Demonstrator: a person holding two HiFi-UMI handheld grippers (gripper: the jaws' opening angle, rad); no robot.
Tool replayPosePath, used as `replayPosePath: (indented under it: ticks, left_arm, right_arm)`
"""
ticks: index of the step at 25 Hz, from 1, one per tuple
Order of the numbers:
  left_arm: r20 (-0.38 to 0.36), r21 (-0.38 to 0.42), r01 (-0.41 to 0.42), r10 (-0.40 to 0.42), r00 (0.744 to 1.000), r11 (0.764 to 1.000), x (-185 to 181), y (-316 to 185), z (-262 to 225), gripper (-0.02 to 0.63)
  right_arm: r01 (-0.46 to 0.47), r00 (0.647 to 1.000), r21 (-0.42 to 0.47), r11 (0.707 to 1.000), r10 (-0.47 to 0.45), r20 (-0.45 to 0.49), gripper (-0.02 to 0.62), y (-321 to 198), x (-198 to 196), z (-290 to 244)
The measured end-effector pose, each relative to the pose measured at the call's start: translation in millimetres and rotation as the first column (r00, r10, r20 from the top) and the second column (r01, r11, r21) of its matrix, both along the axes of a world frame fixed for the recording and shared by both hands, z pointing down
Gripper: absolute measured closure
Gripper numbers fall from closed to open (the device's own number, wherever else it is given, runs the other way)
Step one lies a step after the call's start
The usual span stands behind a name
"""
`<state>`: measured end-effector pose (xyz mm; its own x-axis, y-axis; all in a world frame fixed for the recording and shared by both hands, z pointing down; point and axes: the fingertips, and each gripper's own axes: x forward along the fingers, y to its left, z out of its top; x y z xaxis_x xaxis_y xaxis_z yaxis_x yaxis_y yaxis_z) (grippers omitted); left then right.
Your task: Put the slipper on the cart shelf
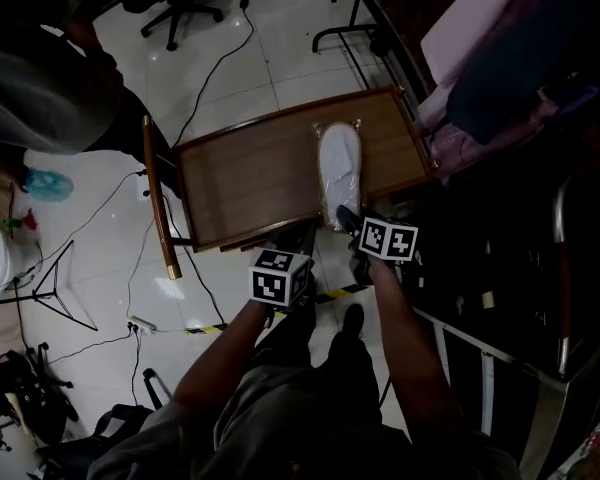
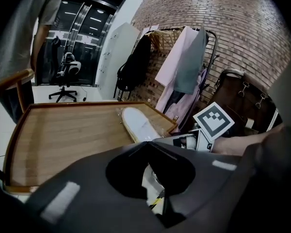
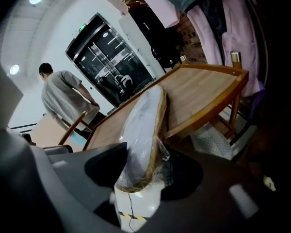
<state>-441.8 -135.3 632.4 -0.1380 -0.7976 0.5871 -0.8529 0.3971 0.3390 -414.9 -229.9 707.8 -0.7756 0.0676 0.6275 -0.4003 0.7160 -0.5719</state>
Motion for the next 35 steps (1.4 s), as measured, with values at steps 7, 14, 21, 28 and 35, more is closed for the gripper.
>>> replayPosePath:
  ticks: [7,14,21,28,35]
  left_arm:
    - [-0.004,0.02,-0.015,0.016,1.0,1.0,-5.0,0.3,-6.8,0.598]
    - [-0.02,0.061,-0.049,0.051,0.999,0.997,-1.7,-1.6,-19.3,0.598]
    - [0.002,0.104,-0.134,0.135,0.991,0.986,27.4,-25.0,-45.5,0.598]
    - [0.054,0.139,-0.271,0.266,0.962,0.952,106.3,-45.4,-74.8,0.598]
    - [0.08,0.15,-0.359,0.351,0.933,0.921,211.7,-31.0,-93.8,0.598]
  right_arm:
    - [-0.022,0.999,0.011,1.0,0.021,0.047,0.491,1.0,-6.8,-23.5]
    - [-0.064,0.994,0.08,0.995,0.057,0.089,0.532,-1.3,3.8,-60.7]
    - [-0.116,0.985,0.144,0.983,0.095,0.147,0.532,-8.4,56.9,-111.4]
    - [-0.199,0.966,0.202,0.959,0.157,0.206,0.532,1.1,159.7,-149.5]
    - [-0.235,0.96,0.256,0.938,0.182,0.213,0.532,45.0,287.3,-170.2]
